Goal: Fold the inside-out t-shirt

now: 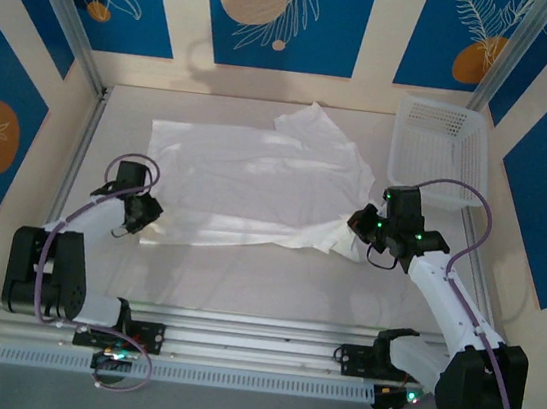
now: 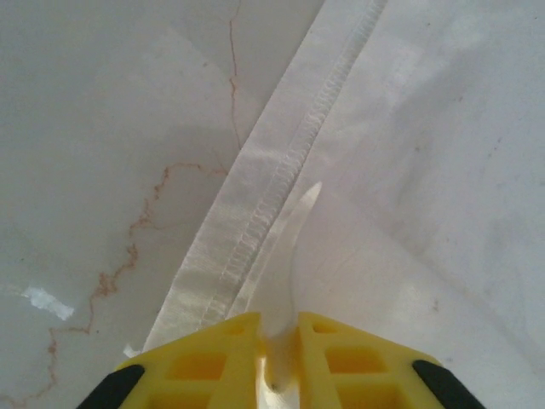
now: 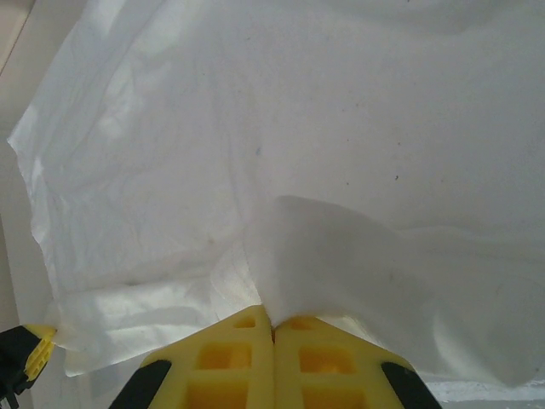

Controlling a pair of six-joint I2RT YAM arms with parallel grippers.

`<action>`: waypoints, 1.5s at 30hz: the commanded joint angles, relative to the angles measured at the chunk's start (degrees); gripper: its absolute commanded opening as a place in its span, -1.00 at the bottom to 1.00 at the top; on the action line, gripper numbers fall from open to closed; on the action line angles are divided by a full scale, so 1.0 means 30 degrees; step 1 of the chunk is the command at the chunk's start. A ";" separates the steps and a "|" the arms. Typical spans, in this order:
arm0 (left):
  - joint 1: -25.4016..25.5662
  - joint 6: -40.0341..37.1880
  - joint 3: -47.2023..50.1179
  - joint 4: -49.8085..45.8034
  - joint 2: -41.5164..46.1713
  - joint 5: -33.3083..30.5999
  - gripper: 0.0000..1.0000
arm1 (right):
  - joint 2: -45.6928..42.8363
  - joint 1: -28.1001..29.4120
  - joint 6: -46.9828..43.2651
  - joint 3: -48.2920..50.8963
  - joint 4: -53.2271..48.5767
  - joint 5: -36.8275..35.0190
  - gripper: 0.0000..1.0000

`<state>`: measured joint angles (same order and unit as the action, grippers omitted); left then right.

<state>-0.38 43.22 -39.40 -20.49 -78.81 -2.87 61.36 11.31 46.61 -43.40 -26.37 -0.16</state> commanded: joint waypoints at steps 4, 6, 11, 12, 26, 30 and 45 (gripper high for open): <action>-0.0311 0.0270 -0.0043 -0.2115 0.2173 0.1510 -1.00 | -0.0228 0.0141 0.0066 -0.1329 -0.0413 -0.0431 -1.00; -0.0311 0.0148 -0.1465 -0.3426 0.3843 0.1825 -1.00 | -0.0377 0.0081 -0.0196 -0.2792 -0.0353 -0.0944 -1.00; -0.0396 -0.1863 -1.1830 -0.7614 0.6120 -0.0425 -1.00 | 0.0349 -0.0966 -0.2362 -1.1024 -0.0507 -0.3254 -1.00; -0.0400 -0.2345 -1.3872 -0.8255 0.6036 -0.1064 -1.00 | 0.0576 -0.1177 -0.2585 -1.2518 -0.0732 -0.3428 -1.00; -0.0385 -0.5919 -2.4160 -0.8711 0.7977 -0.2595 -1.00 | -0.0295 -0.1459 -0.7107 -2.3506 -0.1642 -0.1234 -1.00; -0.0397 -0.5912 -2.5119 -0.8355 0.6793 -0.2653 -1.00 | 0.2404 -0.1476 -0.7752 -2.7850 -0.3289 -0.1386 -1.00; -0.0650 -0.8097 -2.7682 -0.3530 -0.2777 0.0692 -1.00 | 1.8614 -0.4318 -0.7753 -4.5476 -0.5526 0.4603 -1.00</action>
<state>-0.93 22.87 -117.10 -35.81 -86.87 -3.33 115.85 0.43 22.48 -174.52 -44.05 7.01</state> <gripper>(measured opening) 0.042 0.046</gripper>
